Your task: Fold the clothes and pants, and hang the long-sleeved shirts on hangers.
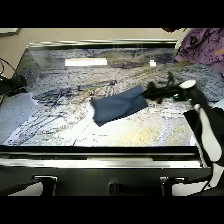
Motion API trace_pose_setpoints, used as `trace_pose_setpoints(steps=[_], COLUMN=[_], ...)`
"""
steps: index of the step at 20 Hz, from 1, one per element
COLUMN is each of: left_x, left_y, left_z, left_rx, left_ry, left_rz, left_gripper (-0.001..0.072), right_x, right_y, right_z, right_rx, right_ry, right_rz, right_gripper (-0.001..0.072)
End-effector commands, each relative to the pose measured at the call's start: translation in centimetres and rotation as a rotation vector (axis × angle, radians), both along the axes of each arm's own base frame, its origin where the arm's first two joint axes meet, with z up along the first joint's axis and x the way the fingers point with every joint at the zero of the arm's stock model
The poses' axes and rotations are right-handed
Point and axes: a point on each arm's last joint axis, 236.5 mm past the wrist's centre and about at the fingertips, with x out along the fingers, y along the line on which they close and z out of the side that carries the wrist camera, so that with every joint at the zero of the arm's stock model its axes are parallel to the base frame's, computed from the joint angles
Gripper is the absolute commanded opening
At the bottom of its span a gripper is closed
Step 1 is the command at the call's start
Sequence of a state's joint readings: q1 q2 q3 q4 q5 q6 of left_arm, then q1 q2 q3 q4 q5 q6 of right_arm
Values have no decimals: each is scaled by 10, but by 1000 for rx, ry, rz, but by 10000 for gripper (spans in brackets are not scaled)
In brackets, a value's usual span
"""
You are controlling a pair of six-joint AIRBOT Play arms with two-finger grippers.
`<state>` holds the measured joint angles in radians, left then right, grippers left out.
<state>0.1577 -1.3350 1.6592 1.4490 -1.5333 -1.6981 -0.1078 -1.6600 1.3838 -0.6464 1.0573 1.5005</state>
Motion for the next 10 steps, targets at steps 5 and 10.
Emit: trace_pose_setpoints(steps=[5,10], left_x=[0,-1], left_y=[0,0], left_z=[0,0], left_rx=[0,0], left_ry=[0,4], left_rz=[0,0], left_gripper=[15,15], right_x=[34,10], right_y=[-198,-303], right_z=[88,129], right_rx=[-147,-159], right_ry=[-99,-97], right_rz=[-357,-616], right_gripper=[26,25])
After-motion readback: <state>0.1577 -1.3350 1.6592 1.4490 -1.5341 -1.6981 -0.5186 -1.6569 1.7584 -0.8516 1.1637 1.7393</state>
